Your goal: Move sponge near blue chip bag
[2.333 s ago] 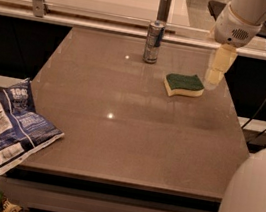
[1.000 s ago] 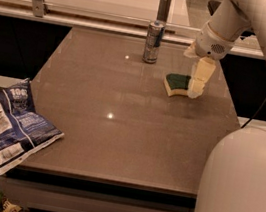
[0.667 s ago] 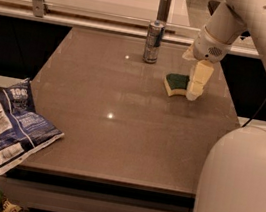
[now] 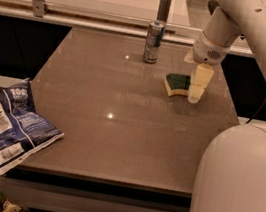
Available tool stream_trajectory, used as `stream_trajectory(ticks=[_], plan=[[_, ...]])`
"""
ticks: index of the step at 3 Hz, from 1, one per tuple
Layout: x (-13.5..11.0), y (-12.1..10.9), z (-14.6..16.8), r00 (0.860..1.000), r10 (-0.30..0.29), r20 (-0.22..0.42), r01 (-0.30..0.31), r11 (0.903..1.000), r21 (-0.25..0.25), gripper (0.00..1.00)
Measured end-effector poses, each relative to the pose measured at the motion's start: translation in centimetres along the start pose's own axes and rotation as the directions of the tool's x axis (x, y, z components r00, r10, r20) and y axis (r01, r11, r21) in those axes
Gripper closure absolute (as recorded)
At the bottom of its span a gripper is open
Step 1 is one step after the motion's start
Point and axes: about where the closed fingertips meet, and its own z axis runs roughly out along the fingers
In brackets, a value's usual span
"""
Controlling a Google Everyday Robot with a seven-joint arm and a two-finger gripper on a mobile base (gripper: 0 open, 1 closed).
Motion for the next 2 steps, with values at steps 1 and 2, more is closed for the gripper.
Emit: stream_trajectory(ticks=[1,2], plan=[[0.43,-0.16,0.28,1.000,-0.006,-0.018,0.006,1.0000,0.002,0.00],[0.47,-0.13,0.79,0.999,-0.021,-0.035,0.021,0.9998,0.002,0.00]])
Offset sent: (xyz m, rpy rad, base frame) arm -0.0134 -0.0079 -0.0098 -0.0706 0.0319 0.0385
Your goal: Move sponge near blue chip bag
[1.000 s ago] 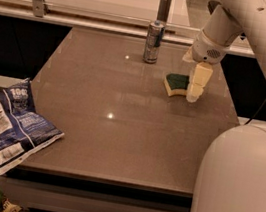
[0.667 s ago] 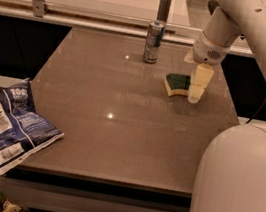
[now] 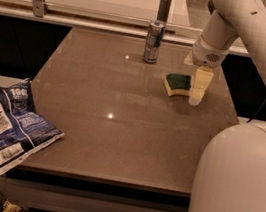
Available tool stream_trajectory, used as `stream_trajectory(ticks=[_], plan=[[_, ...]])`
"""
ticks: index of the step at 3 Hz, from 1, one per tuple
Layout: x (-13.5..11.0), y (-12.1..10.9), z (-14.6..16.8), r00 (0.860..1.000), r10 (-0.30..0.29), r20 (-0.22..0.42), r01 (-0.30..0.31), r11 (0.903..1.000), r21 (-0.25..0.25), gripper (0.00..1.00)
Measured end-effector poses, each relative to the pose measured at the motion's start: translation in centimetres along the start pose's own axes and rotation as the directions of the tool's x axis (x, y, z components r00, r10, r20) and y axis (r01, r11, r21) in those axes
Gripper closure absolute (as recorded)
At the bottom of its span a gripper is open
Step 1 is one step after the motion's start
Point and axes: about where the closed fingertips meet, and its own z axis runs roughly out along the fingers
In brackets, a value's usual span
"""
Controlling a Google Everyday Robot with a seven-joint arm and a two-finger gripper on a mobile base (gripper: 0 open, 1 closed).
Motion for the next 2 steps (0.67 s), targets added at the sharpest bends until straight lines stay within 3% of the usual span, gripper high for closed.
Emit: stream_trajectory(ticks=[1,2], plan=[[-0.30,-0.06,0.32,1.000,-0.021,-0.015,0.021,0.9998,-0.001,0.00],[-1.00,0.02,0.65,0.998,-0.057,-0.016,0.056,0.9983,-0.014,0.18]])
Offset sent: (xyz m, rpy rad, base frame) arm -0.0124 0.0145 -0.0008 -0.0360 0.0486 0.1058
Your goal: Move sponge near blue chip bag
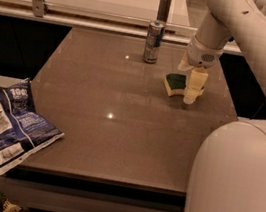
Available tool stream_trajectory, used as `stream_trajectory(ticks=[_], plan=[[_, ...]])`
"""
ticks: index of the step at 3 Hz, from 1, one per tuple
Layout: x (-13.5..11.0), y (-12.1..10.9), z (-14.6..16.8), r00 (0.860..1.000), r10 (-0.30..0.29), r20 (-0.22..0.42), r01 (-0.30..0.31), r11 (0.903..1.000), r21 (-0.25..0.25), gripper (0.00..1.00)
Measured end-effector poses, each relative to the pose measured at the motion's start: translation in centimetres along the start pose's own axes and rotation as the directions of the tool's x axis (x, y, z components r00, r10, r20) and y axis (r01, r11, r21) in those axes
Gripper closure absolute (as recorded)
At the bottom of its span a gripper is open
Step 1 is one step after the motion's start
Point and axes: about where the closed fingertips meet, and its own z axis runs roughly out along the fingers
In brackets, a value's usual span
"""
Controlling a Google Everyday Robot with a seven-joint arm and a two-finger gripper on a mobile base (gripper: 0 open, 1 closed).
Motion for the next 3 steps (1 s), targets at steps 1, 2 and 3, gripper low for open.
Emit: stream_trajectory(ticks=[1,2,3], plan=[[-0.12,-0.46,0.32,1.000,0.000,0.004,0.000,0.9999,0.013,0.42],[-0.25,-0.84,0.63,1.000,-0.001,0.007,0.001,0.9998,0.022,0.65],[-0.38,-1.17,0.95,1.000,-0.002,0.010,0.002,0.9996,0.029,0.89]])
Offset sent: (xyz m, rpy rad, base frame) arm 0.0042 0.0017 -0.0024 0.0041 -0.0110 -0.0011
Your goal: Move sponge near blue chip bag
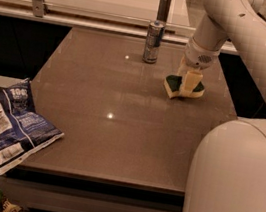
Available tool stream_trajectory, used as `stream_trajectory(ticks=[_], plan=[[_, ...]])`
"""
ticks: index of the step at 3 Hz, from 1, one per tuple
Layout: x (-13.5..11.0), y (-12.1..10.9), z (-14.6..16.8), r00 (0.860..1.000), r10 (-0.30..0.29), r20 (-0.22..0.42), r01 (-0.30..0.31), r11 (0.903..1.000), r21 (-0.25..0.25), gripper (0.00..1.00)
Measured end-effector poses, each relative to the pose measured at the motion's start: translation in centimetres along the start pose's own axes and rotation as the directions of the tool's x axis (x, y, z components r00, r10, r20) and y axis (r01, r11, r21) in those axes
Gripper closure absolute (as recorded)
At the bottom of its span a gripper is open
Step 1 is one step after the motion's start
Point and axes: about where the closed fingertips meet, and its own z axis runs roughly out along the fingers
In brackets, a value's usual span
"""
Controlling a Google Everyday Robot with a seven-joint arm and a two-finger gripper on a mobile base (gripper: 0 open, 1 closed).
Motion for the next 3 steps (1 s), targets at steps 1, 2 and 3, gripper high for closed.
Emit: stream_trajectory(ticks=[1,2,3], plan=[[-0.1,-0.2,0.1,1.000,-0.001,0.002,0.001,1.0000,0.004,1.00],[-0.1,-0.2,0.1,1.000,-0.001,0.001,0.001,1.0000,0.004,1.00],[-0.5,0.1,-1.7,1.000,-0.010,-0.001,0.010,0.9997,0.022,1.00]])
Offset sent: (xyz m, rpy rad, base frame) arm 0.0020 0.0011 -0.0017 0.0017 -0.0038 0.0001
